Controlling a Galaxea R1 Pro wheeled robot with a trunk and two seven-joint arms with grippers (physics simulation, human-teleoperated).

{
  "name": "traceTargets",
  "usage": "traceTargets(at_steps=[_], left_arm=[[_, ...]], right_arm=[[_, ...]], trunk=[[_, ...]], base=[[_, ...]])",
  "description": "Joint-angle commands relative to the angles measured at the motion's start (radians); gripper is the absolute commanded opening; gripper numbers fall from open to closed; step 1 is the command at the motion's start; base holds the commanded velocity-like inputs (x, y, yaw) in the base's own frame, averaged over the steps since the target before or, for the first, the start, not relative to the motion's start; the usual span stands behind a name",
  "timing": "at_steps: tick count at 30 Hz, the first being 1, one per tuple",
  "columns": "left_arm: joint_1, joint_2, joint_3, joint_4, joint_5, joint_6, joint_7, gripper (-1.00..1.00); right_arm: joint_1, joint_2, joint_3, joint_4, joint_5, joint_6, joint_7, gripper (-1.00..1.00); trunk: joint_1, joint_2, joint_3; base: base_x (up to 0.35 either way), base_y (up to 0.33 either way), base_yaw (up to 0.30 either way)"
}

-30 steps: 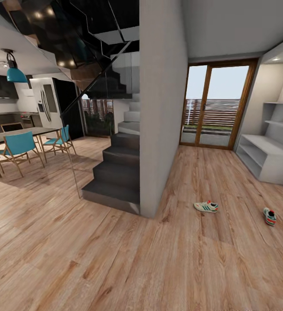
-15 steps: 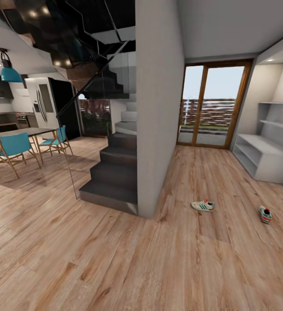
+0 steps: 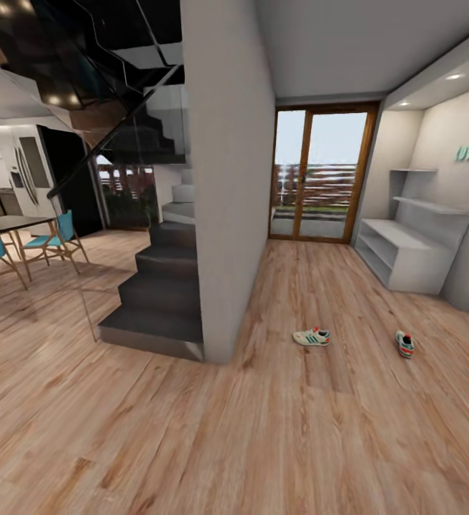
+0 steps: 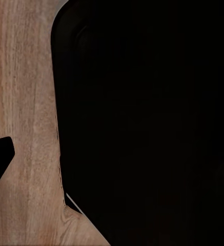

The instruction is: Pick up the two gym shoes and the two sandals from the corridor floor and place them onto the hallstand (shoe rack) in the corridor, making sure they are on the rack and not on the floor. Arrange them so the two gym shoes are next to each other and the two sandals are next to each other.

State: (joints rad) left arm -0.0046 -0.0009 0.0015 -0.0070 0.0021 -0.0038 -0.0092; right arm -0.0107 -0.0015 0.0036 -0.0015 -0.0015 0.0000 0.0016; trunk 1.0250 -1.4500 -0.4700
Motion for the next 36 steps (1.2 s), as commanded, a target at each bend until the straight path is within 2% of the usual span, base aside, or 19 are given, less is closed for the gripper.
traceTargets(at_steps=[1, 36], left_arm=[[0.000, 0.000, 0.000, 0.000, 0.000, 0.000, 0.000, 1.00], [0.000, 0.000, 0.000, 0.000, 0.001, 0.000, 0.000, 1.00]], right_arm=[[0.000, 0.000, 0.000, 0.000, 0.000, 0.000, 0.000, 1.00], [0.000, 0.000, -0.001, 0.000, 0.000, 0.000, 0.000, 1.00]], trunk=[[0.000, 0.000, 0.000], [0.000, 0.000, 0.000]], base=[[0.237, -0.196, -0.032], [0.243, -0.205, -0.002]])
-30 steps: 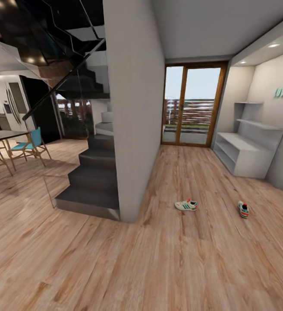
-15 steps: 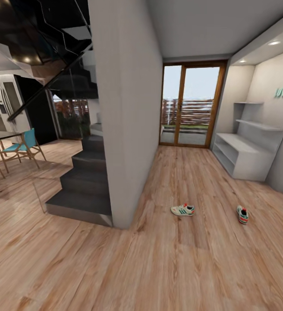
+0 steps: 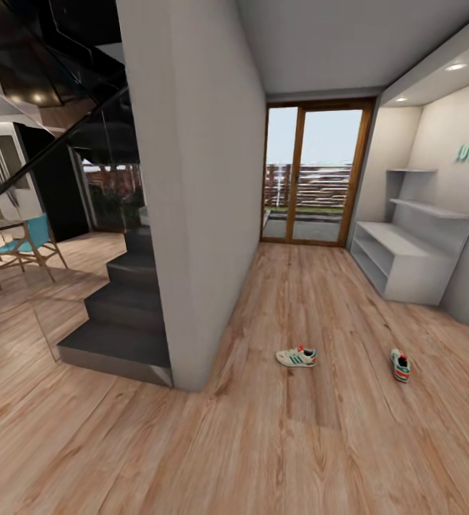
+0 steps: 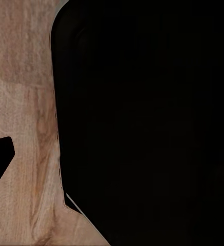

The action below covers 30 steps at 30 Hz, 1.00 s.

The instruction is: Pick up the two gym shoes and the two sandals from the corridor floor and place them onto the hallstand (shoe rack) in the corridor, making sure they are on the rack and not on the floor. Arrange them so the two gym shoes are next to each other and the two sandals are next to each other.

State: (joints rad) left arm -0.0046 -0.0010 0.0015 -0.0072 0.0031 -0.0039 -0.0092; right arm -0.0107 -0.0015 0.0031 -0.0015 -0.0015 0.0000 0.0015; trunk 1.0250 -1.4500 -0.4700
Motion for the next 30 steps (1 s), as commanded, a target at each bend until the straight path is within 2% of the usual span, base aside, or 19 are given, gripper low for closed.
traceTargets(at_steps=[1, 8, 23, 30], left_arm=[[0.000, 0.000, 0.001, 0.000, 0.000, 0.000, 0.000, 1.00], [0.000, 0.000, 0.001, 0.000, 0.000, 0.000, 0.000, 1.00], [0.000, 0.000, 0.002, 0.000, 0.000, 0.000, 0.000, 1.00], [0.000, 0.000, 0.001, 0.000, 0.000, 0.000, 0.000, 1.00]], right_arm=[[0.000, 0.000, 0.000, 0.000, 0.000, 0.000, 0.000, 1.00], [0.000, 0.000, 0.000, 0.000, 0.000, 0.000, 0.000, 1.00], [0.000, 0.000, 0.000, 0.000, 0.000, 0.000, 0.000, 1.00], [0.000, 0.000, 0.000, 0.000, 0.000, 0.000, 0.000, 1.00]], trunk=[[0.000, 0.000, 0.000], [0.000, 0.000, 0.000], [0.000, 0.000, 0.000], [0.000, 0.000, 0.000]], base=[[0.243, -0.209, 0.000], [0.243, -0.209, -0.049], [0.243, -0.203, -0.246], [0.243, -0.198, -0.079]])
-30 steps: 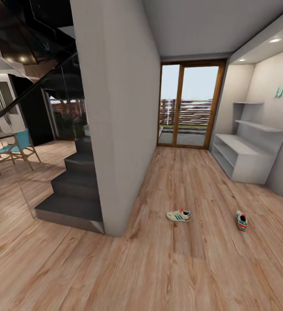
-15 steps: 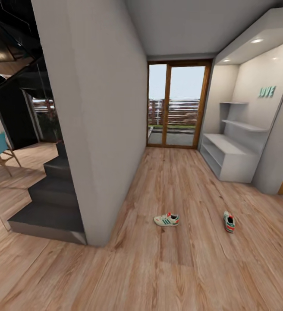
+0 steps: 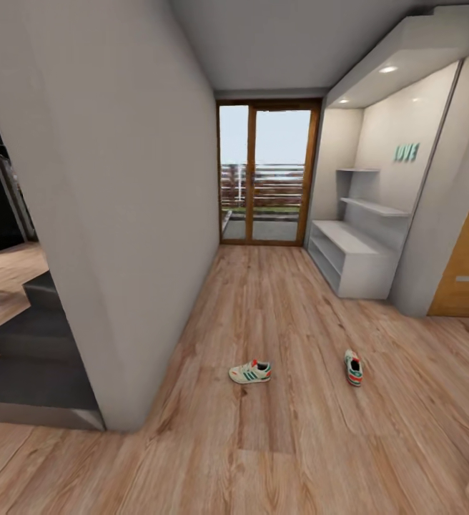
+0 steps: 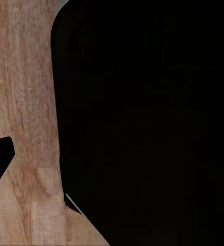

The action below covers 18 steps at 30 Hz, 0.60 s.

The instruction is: Pick up the two gym shoes and the two sandals from the corridor floor and place them onto the hallstand (shoe rack) in the corridor, making sure they are on the rack and not on the floor. Arrange them so the two gym shoes are next to each other and the two sandals are next to each other.

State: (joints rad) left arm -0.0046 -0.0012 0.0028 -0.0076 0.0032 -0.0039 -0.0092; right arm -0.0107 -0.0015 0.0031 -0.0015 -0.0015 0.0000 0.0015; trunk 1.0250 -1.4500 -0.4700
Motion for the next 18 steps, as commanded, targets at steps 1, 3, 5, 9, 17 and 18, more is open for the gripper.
traceTargets(at_steps=[1, 3, 5, 9, 17, 18], left_arm=[[0.000, 0.000, 0.000, 0.000, 0.000, 0.000, 0.000, 1.00], [0.000, 0.000, 0.000, 0.000, 0.000, 0.000, 0.000, 1.00], [0.000, 0.000, 0.000, 0.000, 0.000, 0.000, 0.000, 1.00], [0.000, 0.000, 0.000, 0.000, 0.000, 0.000, 0.000, 1.00], [0.000, 0.001, 0.000, 0.000, 0.000, 0.000, 0.000, 1.00], [0.000, 0.000, 0.000, 0.000, 0.000, 0.000, 0.000, 1.00]], right_arm=[[0.000, 0.000, 0.000, 0.000, 0.000, 0.000, 0.000, 1.00], [0.000, 0.000, 0.000, 0.000, 0.000, 0.000, 0.000, 1.00], [0.000, 0.000, 0.000, 0.000, 0.000, 0.000, 0.000, 1.00], [0.000, 0.000, 0.000, 0.000, 0.000, 0.000, 0.001, 1.00], [0.000, 0.000, 0.000, 0.000, 0.000, 0.000, 0.002, 1.00], [0.000, 0.000, 0.000, 0.000, 0.000, 0.000, 0.002, 1.00]], trunk=[[0.000, 0.000, 0.000], [0.000, 0.000, 0.000], [0.000, 0.000, 0.000], [0.000, 0.000, 0.000], [0.000, 0.000, 0.000], [0.000, 0.000, 0.000]], base=[[0.243, -0.201, -0.015], [0.243, -0.202, -0.008], [0.243, -0.204, -0.003], [0.243, -0.205, -0.001], [0.243, -0.206, 0.000], [0.243, -0.206, 0.000]])
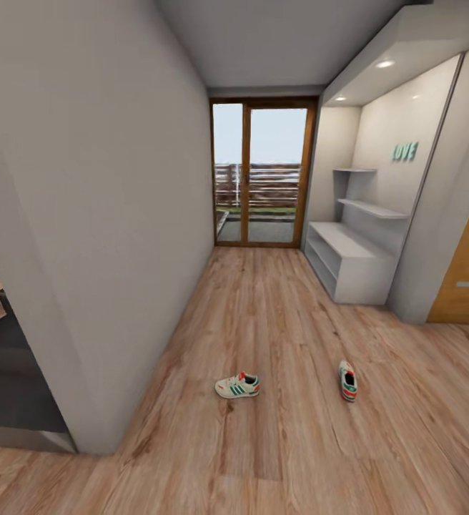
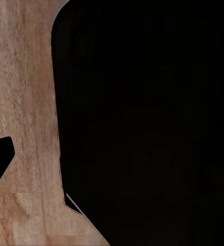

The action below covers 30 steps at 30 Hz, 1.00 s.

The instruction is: Pick up the two gym shoes and the two sandals from the corridor floor and place them onto the hallstand (shoe rack) in the corridor, making sure they are on the rack and not on the floor. Arrange them so the two gym shoes are next to each other and the two sandals are next to each other.

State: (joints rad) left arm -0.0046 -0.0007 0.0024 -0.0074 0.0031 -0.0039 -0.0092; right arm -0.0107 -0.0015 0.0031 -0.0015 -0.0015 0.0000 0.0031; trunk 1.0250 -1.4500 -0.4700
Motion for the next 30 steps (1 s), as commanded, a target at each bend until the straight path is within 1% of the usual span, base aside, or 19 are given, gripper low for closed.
traceTargets(at_steps=[1, 30], left_arm=[[0.000, 0.000, 0.000, 0.000, 0.000, 0.000, 0.000, 1.00], [0.000, -0.001, 0.000, 0.000, 0.000, 0.000, 0.000, 1.00]], right_arm=[[0.000, 0.000, 0.000, 0.000, 0.000, 0.000, 0.000, 1.00], [0.000, 0.000, 0.000, 0.000, -0.001, 0.000, 0.000, 1.00]], trunk=[[0.000, 0.000, 0.000], [0.000, 0.000, 0.000]], base=[[0.243, -0.206, 0.000], [0.243, -0.206, 0.000]])
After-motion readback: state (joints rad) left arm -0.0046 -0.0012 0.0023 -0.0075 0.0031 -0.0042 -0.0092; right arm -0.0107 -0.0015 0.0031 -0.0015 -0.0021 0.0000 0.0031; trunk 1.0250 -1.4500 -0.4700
